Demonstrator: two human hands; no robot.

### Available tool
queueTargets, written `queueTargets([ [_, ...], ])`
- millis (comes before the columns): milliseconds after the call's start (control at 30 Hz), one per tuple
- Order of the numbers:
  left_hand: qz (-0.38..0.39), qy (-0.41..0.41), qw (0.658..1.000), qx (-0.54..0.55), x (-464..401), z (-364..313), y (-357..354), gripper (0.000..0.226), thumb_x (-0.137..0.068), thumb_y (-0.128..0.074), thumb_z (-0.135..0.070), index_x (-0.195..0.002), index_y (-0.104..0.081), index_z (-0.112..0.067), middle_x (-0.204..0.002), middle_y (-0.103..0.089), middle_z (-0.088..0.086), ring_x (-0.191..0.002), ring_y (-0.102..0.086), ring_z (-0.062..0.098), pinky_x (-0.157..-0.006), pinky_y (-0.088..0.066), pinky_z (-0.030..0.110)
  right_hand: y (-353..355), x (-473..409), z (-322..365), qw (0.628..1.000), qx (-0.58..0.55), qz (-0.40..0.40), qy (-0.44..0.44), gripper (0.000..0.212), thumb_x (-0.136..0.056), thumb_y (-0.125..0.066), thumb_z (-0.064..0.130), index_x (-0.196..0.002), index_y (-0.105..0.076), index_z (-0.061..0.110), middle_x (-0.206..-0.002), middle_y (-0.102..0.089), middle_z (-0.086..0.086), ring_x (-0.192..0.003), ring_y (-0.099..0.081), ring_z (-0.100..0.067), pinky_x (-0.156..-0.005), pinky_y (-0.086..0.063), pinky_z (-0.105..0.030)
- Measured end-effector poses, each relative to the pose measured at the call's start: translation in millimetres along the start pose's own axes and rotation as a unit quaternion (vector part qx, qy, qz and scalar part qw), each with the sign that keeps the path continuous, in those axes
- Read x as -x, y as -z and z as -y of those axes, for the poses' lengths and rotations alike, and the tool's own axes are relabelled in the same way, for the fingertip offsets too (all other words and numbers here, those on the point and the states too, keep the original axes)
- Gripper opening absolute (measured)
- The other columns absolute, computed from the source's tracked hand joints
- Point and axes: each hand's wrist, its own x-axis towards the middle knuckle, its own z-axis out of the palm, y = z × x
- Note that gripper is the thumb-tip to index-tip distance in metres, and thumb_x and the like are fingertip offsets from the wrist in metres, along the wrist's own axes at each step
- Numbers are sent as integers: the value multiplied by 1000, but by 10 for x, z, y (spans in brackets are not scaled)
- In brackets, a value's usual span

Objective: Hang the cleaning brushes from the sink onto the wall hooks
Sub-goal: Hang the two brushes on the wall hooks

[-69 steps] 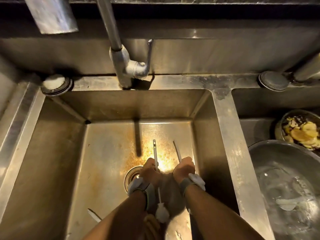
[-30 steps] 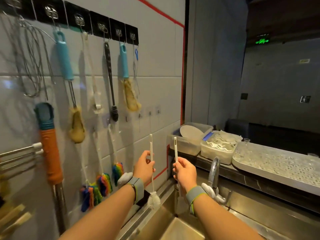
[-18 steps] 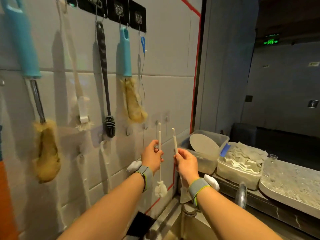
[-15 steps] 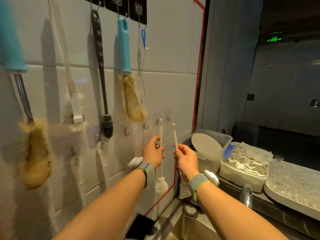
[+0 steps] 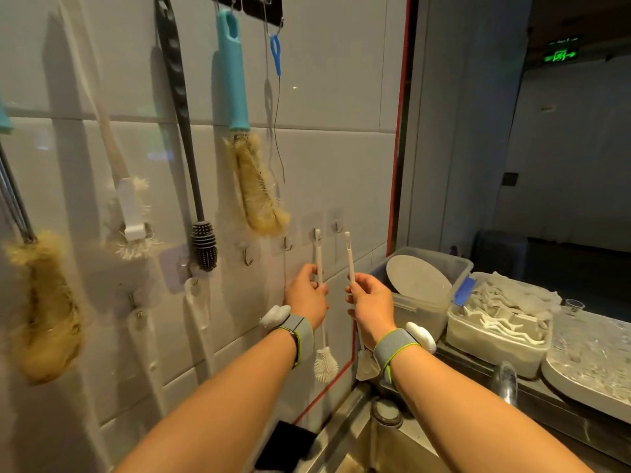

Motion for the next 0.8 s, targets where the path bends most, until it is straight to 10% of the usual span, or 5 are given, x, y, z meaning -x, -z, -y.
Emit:
queueTargets([
  [300,-19,31,997,-66,32,68,-2,12,-88,-54,-8,-88,-55,-20,-88,-70,14,-80,-70,39,-68,-60,47,-68,-74,57,1000,-15,12,-4,21,-95,-49,7,-105,-65,16,-81,-62,-1,-66,-53,-10,-55,-43,-26],
  [500,-6,38,980,-196,173,250,58,19,-90,-45,-3,-95,-60,-14,-102,-67,13,-90,-59,32,-72,-36,26,-97,-278,152,1000,0,-2,11,19,-94,-51,9,-93,-65,22,-75,-62,2,-60,-53,-11,-59,-44,-28],
  [800,79,-64,939,-328,583,181,187,20,-90,-46,-19,-108,-56,-15,-107,-66,9,-96,-62,32,-72,-48,34,-121,-415,169,1000,17,6,-20,20,-95,-50,12,-106,-67,13,-81,-62,-4,-63,-53,-12,-60,-45,-27],
])
